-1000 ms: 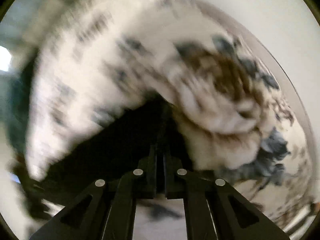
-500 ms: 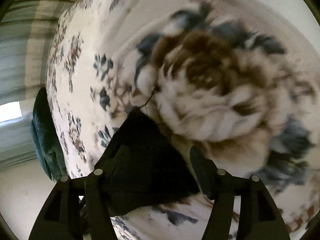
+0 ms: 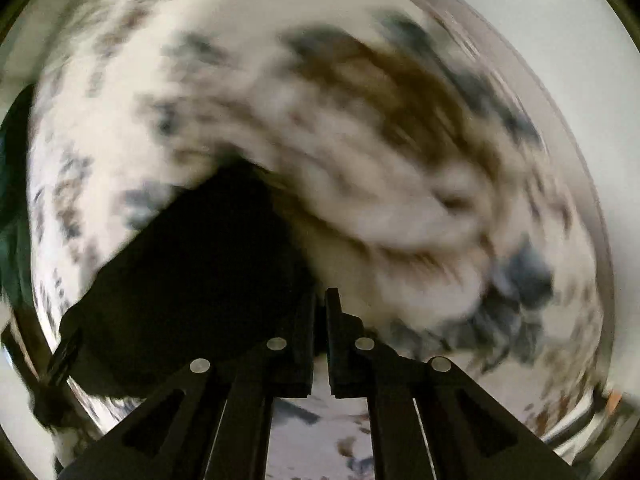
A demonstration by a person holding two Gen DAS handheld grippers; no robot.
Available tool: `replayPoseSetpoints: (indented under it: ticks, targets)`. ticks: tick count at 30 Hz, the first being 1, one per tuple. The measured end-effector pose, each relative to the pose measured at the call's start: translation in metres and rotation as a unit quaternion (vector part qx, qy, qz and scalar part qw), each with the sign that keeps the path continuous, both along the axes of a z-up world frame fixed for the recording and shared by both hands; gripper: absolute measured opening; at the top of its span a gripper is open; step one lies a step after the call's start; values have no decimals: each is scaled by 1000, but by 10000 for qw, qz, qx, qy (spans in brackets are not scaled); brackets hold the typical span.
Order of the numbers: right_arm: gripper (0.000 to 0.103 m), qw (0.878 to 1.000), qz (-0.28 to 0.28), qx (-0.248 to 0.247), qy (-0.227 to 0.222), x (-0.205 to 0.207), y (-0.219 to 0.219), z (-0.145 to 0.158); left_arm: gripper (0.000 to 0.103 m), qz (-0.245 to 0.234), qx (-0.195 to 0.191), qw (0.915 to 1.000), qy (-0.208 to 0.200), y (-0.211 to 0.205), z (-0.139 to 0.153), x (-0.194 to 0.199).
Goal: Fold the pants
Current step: 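Grasp the folded trousers edge with both grippers and lift it again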
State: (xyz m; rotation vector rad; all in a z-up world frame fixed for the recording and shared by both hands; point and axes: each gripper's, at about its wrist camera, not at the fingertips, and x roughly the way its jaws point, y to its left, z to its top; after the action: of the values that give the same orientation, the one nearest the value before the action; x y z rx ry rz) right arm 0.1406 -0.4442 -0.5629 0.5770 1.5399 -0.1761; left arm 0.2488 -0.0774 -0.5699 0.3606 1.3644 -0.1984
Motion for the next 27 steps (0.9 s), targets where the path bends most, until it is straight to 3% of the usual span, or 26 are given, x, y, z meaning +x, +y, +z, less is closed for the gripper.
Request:
replayPoseSetpoints:
  ticks: [1,2,5,6,7,10,11,12,13,15,18,20,24,25,26,27]
  targets:
    - [26,9981,595,143,13,23,20,2,92,-476,112,9987,122,-14,-2,5]
    - [31,9950,985,152,85,37,34,2,92,-882,243,9955,228,-25,-5,7]
    - [38,9647,2582,-315,409,87,94,-4,92,-1661,384,9834,619,-45,-14,14]
    - [48,9489,3104,-318,481,100,115,-8,92,-1813,382,9794,803,-49,-21,18]
    - [62,9414,3318,-318,519,105,122,-12,92,-1882,395,9770,919,-51,-25,20]
    - [64,9056,4102,-520,942,112,148,-26,92,-2007,414,9732,1044,-55,-31,29]
    - [64,8937,4281,-820,1057,112,151,-27,92,-1970,454,9742,1000,-55,-30,31]
    - [64,8914,4269,-1030,1117,113,146,-26,92,-1933,447,9753,972,-54,-29,33]
    - [64,8970,4107,-1178,1135,114,134,-23,92,-1850,396,9775,932,-53,-27,35]
    - [64,9271,3392,-1377,805,119,93,-4,92,-1643,145,9824,881,-50,-22,37]
    - [64,9406,3273,-871,232,118,83,16,92,-1606,-87,9824,945,-51,-24,37]
    - [64,9283,3660,-620,217,122,101,12,92,-1661,-123,9788,1189,-51,-35,37]
    - [64,8754,4726,-708,723,129,158,-28,89,-1697,-256,9741,1472,-47,-51,36]
    - [64,8675,4855,-719,812,128,165,-34,87,-1727,-291,9734,1479,-47,-51,35]
    - [64,8525,5089,-735,942,124,173,-45,73,-1769,-286,9727,1475,-48,-52,35]
    - [61,8442,5216,-826,924,121,176,-49,49,-1834,-230,9719,1455,-49,-53,34]
